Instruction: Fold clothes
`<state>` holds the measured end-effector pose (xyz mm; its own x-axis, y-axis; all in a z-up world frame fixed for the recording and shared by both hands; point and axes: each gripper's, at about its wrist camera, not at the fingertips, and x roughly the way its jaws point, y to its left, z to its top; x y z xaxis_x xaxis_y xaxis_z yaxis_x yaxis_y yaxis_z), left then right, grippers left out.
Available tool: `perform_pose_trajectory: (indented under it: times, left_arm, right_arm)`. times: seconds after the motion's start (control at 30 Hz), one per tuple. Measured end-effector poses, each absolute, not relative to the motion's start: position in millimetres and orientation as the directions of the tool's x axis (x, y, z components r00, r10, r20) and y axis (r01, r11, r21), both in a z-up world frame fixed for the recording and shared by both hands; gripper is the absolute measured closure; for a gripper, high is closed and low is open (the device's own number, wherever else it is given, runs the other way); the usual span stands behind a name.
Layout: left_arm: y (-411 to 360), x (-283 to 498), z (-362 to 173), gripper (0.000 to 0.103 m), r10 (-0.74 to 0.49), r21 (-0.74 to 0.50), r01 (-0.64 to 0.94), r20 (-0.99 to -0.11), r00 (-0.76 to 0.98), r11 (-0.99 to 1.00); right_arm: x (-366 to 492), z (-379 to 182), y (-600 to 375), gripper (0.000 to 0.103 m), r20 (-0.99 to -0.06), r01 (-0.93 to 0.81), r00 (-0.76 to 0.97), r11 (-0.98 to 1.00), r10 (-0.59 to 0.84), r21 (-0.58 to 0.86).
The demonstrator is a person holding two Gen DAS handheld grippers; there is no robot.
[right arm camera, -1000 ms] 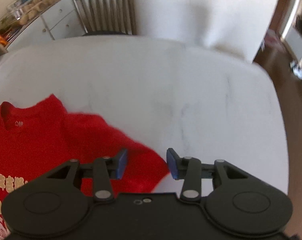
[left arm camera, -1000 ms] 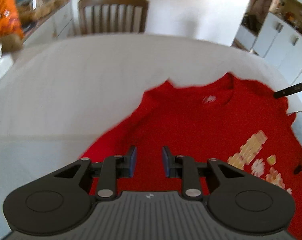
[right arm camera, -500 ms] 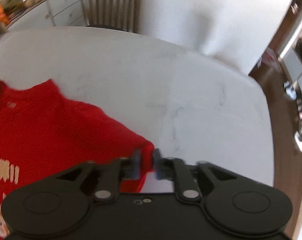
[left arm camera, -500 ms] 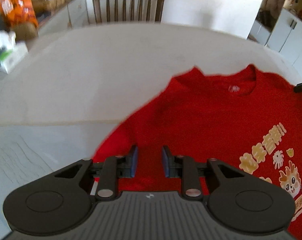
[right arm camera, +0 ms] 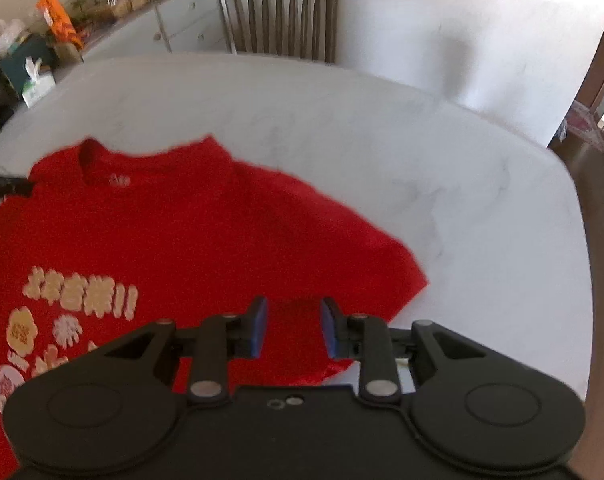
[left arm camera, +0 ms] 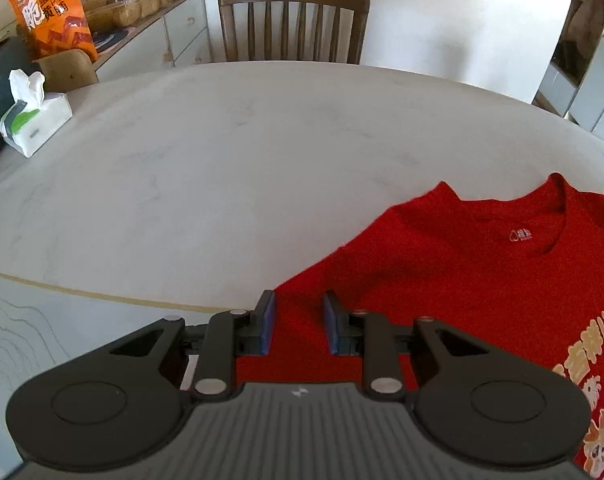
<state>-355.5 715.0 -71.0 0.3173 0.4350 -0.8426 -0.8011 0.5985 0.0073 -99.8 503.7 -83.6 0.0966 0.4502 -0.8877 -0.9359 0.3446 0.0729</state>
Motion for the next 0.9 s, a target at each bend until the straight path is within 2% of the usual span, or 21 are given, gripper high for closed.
perform_pose_trajectory:
  times: [0.33, 0.4, 0.47, 0.5, 0.73, 0.9]
  left_arm:
    - [719, -359, -62, 0.078, 0.403, -0.008, -0.812, -0.865, 0.298, 0.584]
    - [715, -372, -52, 0.072, 0.382, -0.060, -0.816, -0.862, 0.333, 0.575]
    - [706, -388, -45, 0.049, 0.357, -0.093, -0.820, -0.868, 0.344, 0.565]
    - [701, -395, -44, 0.046, 0.345, -0.101, -0.821, -0.873, 0.344, 0.562]
    - [675, -416, -61, 0.045, 0.300, -0.113, -0.895, -0.918, 0.261, 0.432]
    - [670, -400, -64, 0.043, 0.331, -0.049, -0.929, -0.926, 0.180, 0.366]
  right_arm:
    - [-96, -93, 487, 0.000, -0.911, -0.930, 0.111, 0.366, 0.397, 0.046]
    - [-101, -83, 489, 0.000, -0.899, -0.938, 0.115, 0.345, 0.423, 0.042]
    - [-106, -71, 491, 0.000, -0.886, -0.944, 0.098, 0.324, 0.454, 0.062]
    - [-109, -67, 491, 0.000, -0.881, -0.948, 0.088, 0.312, 0.465, 0.070]
    - [-152, -63, 496, 0.000, -0.874, -0.981, 0.027, 0.182, 0.486, 0.071]
    - [-183, -75, 491, 0.000, -0.883, -0.991, 0.006, 0.120, 0.469, 0.057]
